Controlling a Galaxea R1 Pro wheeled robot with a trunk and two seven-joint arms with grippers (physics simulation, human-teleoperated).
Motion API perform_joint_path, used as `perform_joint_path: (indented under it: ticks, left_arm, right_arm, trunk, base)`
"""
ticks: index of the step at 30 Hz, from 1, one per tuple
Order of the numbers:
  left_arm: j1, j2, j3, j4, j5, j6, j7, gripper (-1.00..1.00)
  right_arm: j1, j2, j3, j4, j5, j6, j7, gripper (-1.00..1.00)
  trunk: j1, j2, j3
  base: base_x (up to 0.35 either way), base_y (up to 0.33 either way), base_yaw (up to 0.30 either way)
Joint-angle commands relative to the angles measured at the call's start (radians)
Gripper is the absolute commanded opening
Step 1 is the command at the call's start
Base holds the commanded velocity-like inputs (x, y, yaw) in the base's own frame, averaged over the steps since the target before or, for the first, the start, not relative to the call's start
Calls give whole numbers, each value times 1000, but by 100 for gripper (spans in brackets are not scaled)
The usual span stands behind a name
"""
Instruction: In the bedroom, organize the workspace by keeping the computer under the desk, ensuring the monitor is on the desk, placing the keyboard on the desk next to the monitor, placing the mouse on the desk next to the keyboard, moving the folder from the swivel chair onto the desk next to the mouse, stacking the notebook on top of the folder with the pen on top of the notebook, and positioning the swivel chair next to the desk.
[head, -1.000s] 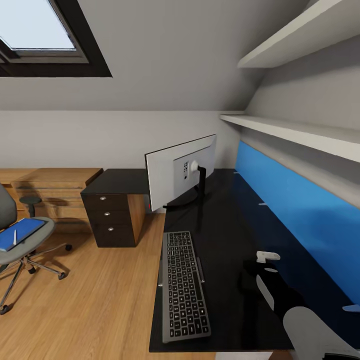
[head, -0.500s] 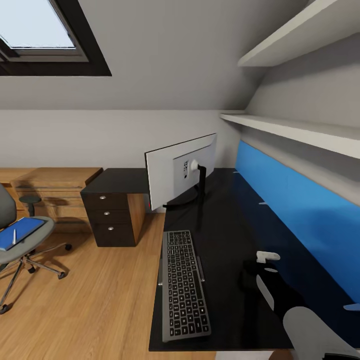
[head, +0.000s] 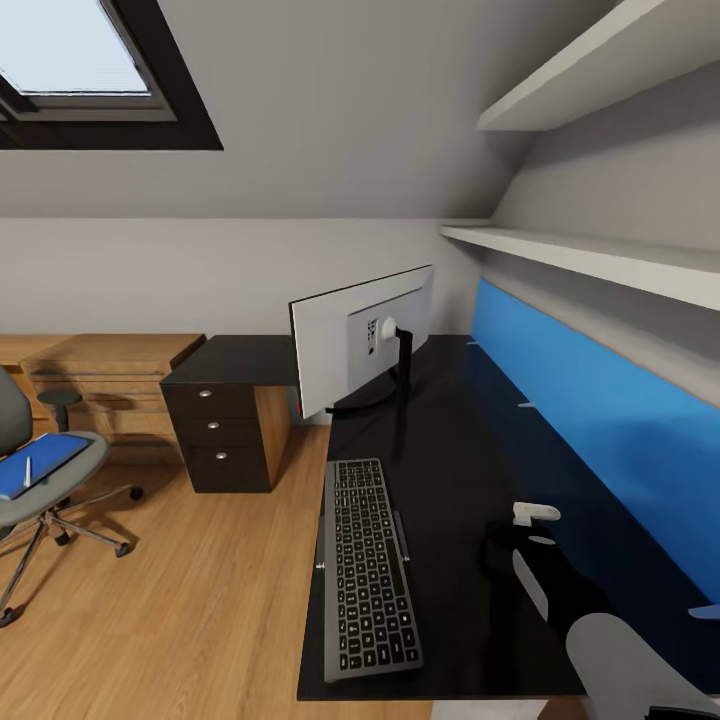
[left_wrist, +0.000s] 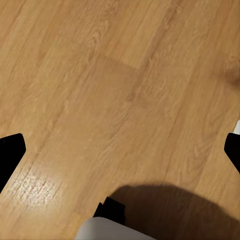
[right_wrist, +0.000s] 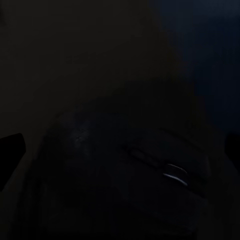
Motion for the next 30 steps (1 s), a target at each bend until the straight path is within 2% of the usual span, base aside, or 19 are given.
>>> perform_joint_path:
  ticks: [1, 30]
  left_arm:
    - [0, 0, 1, -3, 9, 3, 2, 100]
    - [0, -1, 1, -3, 10, 3, 1, 100]
  right_arm:
    - [0, 0, 1, -2, -4, 5, -3, 100]
    - [-1, -2, 1, -1, -3, 13, -7, 100]
  trunk:
    - [0, -1, -1]
    - [0, -1, -1]
  base:
    - [0, 0, 0]
    - [0, 0, 0]
